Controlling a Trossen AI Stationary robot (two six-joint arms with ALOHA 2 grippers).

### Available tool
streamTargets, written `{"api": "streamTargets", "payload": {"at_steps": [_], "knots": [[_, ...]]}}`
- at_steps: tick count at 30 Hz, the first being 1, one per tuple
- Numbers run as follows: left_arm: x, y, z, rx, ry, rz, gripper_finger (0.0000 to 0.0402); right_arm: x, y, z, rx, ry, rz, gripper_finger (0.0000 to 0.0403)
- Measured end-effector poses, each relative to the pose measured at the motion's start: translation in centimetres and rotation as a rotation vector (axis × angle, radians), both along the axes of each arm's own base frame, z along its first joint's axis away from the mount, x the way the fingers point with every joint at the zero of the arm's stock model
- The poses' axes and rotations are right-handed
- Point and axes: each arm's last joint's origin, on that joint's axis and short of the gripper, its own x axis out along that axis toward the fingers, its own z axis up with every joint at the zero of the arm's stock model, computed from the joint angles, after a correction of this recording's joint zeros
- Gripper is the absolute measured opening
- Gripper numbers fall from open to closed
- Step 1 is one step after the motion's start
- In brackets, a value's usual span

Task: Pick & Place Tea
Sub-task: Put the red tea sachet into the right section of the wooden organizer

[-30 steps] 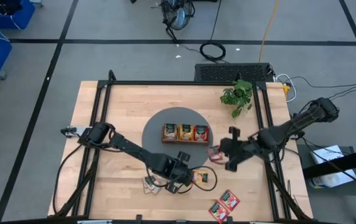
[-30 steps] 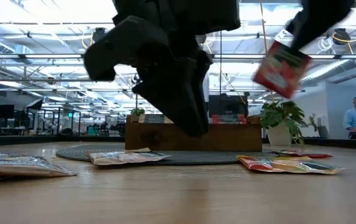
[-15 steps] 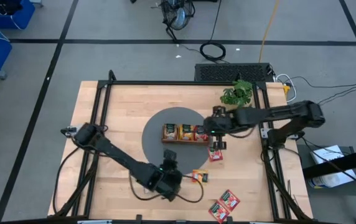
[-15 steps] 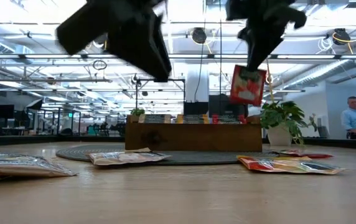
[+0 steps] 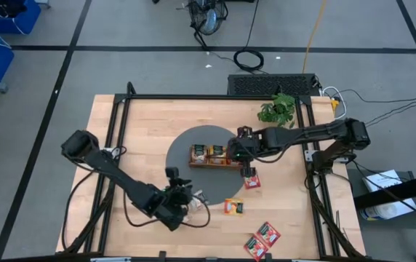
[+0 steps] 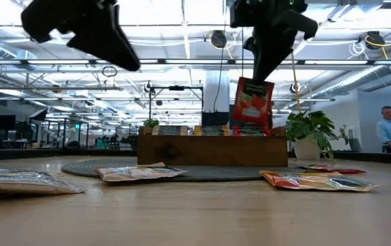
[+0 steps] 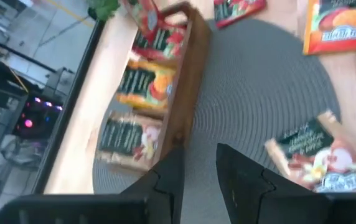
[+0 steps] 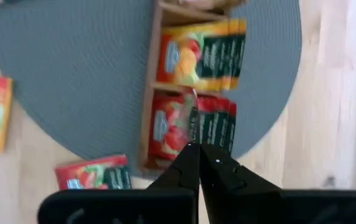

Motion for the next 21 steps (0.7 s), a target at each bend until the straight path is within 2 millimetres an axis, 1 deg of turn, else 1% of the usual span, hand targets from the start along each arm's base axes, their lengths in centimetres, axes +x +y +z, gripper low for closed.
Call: {"api": "streamTargets", "payload": {"at_steps": [3, 10, 17, 21], "knots": [[-0.6, 0.2, 0.2, -0.017, -0.012, 0.01, 0.0097, 0.2, -0.3, 0.0, 0.038, -0.011, 0.021, 0.0], [-1.3, -0.1, 0.2, -0.006, 0.019, -0.009, 0.0097, 0.8, -1.4, -1.6, 0.039, 0.067, -0.006, 0.0], [-1.3, -0.1, 0.2, 0.0, 0.026, -0.014, 0.0097, 2.3, -1.4, -4.5, 0.031, 0.153, 0.012, 0.0], [-1.2, 0.1, 0.2, 0.009, 0.027, -0.01, 0.0097, 3.0, -1.8, -5.9, 0.031, 0.177, 0.0, 0.0]]}}
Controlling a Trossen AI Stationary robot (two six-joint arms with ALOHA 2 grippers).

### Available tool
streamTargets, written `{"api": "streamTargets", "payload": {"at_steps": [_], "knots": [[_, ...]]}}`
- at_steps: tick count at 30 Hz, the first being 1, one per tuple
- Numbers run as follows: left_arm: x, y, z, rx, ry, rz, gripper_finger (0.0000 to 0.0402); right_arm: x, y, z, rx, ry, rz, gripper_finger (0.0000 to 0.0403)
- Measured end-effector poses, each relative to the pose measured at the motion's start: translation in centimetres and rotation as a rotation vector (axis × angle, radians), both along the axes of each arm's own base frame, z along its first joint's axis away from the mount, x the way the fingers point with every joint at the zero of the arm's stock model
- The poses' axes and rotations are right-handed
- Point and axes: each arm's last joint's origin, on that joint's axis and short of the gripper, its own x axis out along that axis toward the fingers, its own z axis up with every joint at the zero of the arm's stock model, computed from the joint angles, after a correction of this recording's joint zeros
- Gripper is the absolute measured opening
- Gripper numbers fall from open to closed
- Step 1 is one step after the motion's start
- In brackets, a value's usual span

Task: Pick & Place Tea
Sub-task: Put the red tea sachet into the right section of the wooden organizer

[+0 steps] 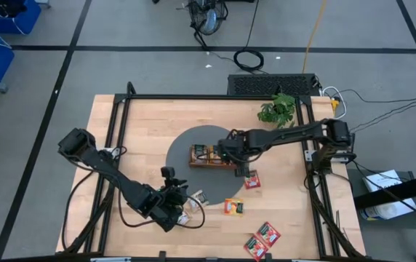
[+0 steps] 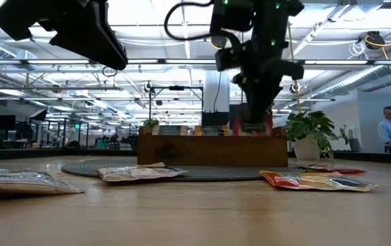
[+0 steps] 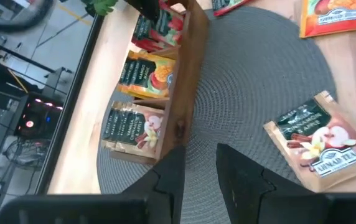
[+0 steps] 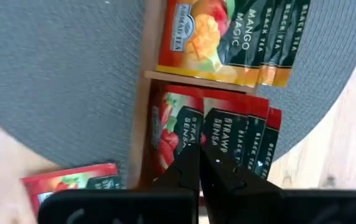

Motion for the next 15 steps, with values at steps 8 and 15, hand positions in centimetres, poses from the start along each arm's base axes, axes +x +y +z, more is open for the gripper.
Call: {"api": "streamTargets", "payload": {"at_steps": [8, 15], "knots": [[0.01, 0.03, 0.0, 0.004, 0.001, 0.0, 0.0097, 0.43, -1.11, -0.86, 0.003, 0.009, -0.032, 0.0], [0.0, 0.04, 0.0, 0.007, 0.004, -0.002, 0.0097, 0.5, -1.16, -0.8, -0.033, 0.004, -0.018, 0.0027]]}}
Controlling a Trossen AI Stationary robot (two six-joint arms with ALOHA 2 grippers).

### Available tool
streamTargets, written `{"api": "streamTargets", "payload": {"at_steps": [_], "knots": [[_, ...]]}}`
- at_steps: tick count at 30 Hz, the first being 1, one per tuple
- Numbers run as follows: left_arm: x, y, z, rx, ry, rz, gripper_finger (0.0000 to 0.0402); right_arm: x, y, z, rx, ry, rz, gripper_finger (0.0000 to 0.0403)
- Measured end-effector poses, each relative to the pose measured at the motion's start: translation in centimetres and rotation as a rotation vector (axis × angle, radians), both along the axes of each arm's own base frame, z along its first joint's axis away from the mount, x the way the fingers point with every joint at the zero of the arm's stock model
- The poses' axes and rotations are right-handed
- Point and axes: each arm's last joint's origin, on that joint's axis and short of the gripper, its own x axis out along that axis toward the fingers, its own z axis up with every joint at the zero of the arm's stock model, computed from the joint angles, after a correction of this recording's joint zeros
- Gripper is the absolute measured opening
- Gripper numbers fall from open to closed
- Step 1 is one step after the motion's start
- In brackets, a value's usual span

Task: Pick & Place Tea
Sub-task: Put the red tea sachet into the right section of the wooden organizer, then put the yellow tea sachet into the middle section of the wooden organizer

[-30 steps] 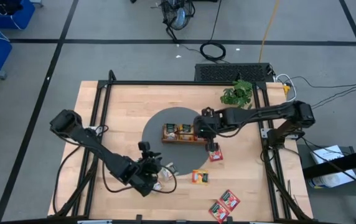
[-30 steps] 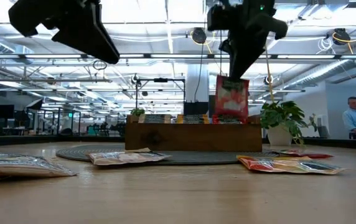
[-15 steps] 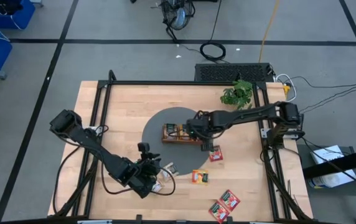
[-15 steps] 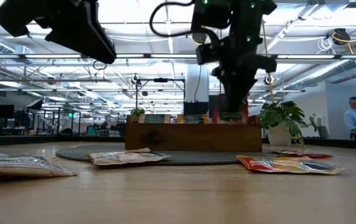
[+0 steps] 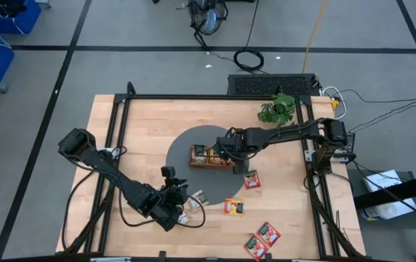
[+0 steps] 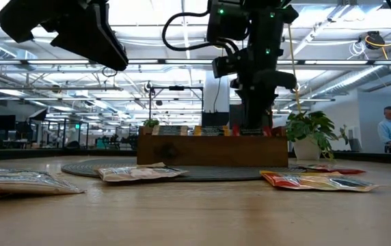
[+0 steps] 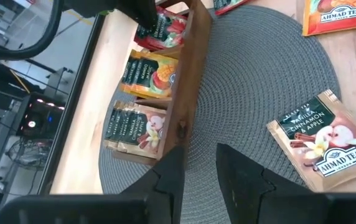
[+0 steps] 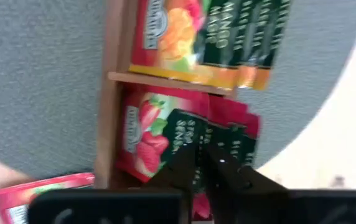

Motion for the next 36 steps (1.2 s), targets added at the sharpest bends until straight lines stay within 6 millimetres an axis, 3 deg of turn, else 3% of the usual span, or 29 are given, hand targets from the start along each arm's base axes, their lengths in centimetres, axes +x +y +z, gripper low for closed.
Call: {"api": "streamTargets", "payload": {"at_steps": [6, 12, 20, 23, 26, 30, 36], "knots": [[0.0, 0.0, 0.0, 0.0, 0.001, 0.001, 0.0097, -0.2, -0.1, 1.1, -0.021, -0.052, -0.024, 0.0105], [0.0, 0.0, 0.0, -0.002, 0.001, 0.003, 0.0097, -1.1, -0.1, 3.6, -0.025, -0.14, -0.026, 0.016], [0.0, 0.0, 0.0, -0.01, -0.006, 0.01, 0.0097, -4.0, 0.2, 8.9, 0.02, -0.338, -0.148, 0.0167], [0.1, -0.1, 0.0, -0.022, -0.021, 0.012, 0.0097, -5.6, 1.1, 9.9, 0.041, -0.408, -0.148, 0.0161], [0.6, -0.3, 0.2, -0.063, -0.072, 0.016, 0.0097, -6.9, 2.6, 9.3, 0.074, -0.489, -0.116, 0.0158], [1.7, -0.6, 0.5, -0.179, -0.092, -0.05, 0.0097, -8.7, 5.0, 6.7, 0.132, -0.631, -0.04, 0.0158], [4.9, -0.8, -1.6, -0.253, -0.057, -0.25, 0.0097, -10.6, 7.3, 2.8, 0.369, -0.855, 0.11, 0.0157]]}}
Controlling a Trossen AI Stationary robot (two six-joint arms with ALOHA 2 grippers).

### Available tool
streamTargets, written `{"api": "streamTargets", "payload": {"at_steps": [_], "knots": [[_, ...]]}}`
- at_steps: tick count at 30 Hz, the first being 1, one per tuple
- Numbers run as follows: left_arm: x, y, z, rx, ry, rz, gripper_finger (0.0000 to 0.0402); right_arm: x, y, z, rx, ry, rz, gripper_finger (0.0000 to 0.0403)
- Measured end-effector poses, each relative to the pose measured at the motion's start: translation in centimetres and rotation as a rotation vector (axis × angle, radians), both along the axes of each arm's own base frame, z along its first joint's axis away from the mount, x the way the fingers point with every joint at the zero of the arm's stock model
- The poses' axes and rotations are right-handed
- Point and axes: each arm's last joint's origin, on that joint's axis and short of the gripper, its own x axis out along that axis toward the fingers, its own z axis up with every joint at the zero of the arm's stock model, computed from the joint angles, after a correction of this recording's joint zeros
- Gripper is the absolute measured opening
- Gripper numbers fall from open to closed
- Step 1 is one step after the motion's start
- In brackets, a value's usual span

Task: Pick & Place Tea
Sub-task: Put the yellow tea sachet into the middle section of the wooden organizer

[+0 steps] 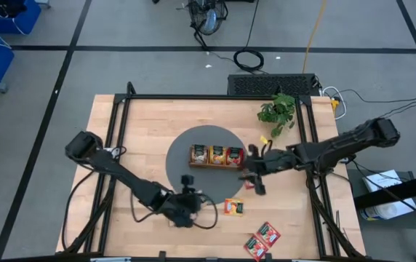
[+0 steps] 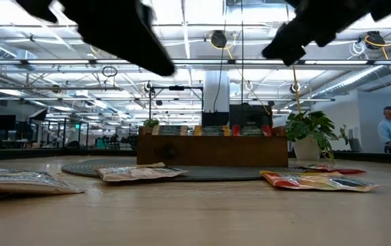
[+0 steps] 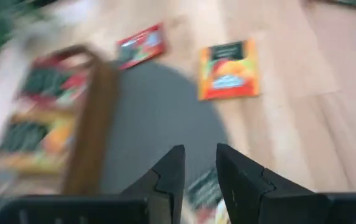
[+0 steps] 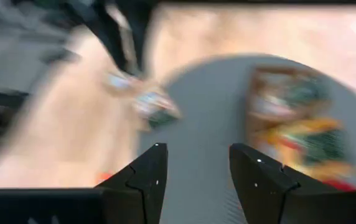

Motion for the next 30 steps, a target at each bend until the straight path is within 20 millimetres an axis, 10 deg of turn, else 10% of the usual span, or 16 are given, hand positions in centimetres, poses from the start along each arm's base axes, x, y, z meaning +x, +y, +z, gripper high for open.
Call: {"api": "streamTargets", "payload": {"at_steps": [13, 30], "knots": [[5.7, 4.3, -4.4, -0.141, 0.01, -0.26, 0.0097, -1.7, 5.5, -4.7, 0.271, 0.174, 0.097, 0.0157], [6.2, 5.5, -4.4, -0.166, 0.016, -0.355, 0.0097, 1.7, 11.5, -10.2, 0.287, 0.263, 0.058, 0.0109]]}}
